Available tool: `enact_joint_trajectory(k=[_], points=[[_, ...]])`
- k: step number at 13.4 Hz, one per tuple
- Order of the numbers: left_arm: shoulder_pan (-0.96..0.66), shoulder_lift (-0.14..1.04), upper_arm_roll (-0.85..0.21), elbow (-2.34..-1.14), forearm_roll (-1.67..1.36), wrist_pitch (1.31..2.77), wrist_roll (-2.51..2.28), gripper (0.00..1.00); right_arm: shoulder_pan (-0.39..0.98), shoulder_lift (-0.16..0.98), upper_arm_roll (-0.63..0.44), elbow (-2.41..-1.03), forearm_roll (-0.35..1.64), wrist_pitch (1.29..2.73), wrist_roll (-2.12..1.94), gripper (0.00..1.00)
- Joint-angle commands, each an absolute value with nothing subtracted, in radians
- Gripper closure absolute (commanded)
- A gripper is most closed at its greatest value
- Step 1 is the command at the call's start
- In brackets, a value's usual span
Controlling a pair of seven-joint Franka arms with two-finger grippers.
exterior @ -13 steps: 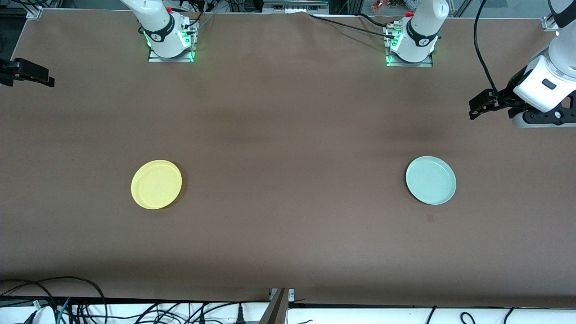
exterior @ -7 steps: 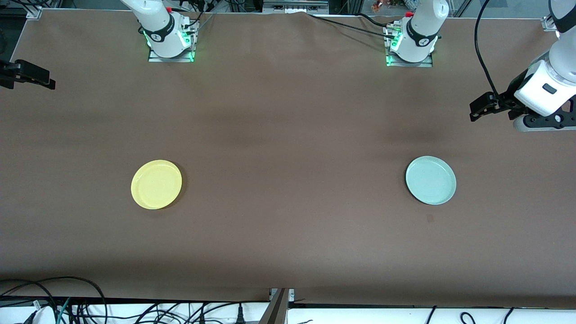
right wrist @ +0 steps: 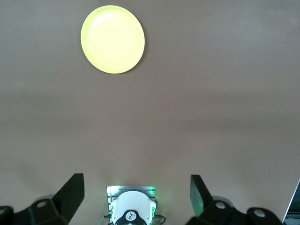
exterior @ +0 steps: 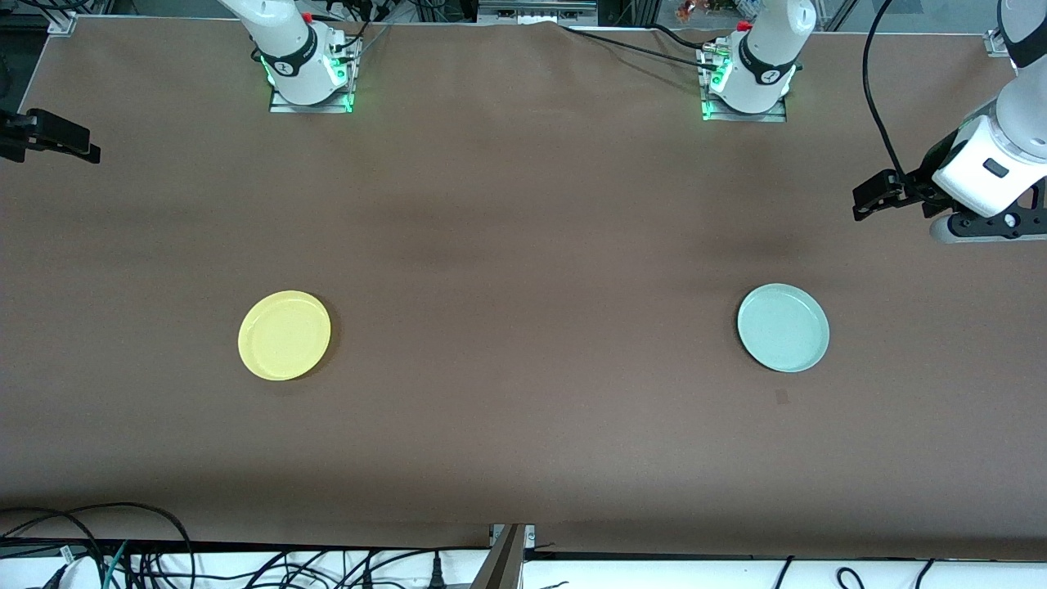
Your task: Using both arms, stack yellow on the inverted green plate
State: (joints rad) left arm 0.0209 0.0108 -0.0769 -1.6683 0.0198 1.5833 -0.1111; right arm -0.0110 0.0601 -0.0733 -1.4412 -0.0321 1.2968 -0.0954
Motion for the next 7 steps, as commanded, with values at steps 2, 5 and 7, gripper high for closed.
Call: enact_joint_trajectory(k=[2,5,7], points=[[0.023,0.054,-0.077,-1.634,0.012,1.525,-0.092,0.0,-0.017,0.055,-0.067,-1.445,-0.018,1.305,-0.086,0.0],[0.026,0.101,-0.074,-1.637,0.021,1.516,-0.092,0.0,-0.017,0.055,-0.067,-1.445,-0.018,1.305,-0.086,0.0],[0.05,0.155,-0.071,-1.635,0.025,1.525,-0.066,0.0,-0.017,0.055,-0.067,-1.445,-0.018,1.305,-0.086,0.0]])
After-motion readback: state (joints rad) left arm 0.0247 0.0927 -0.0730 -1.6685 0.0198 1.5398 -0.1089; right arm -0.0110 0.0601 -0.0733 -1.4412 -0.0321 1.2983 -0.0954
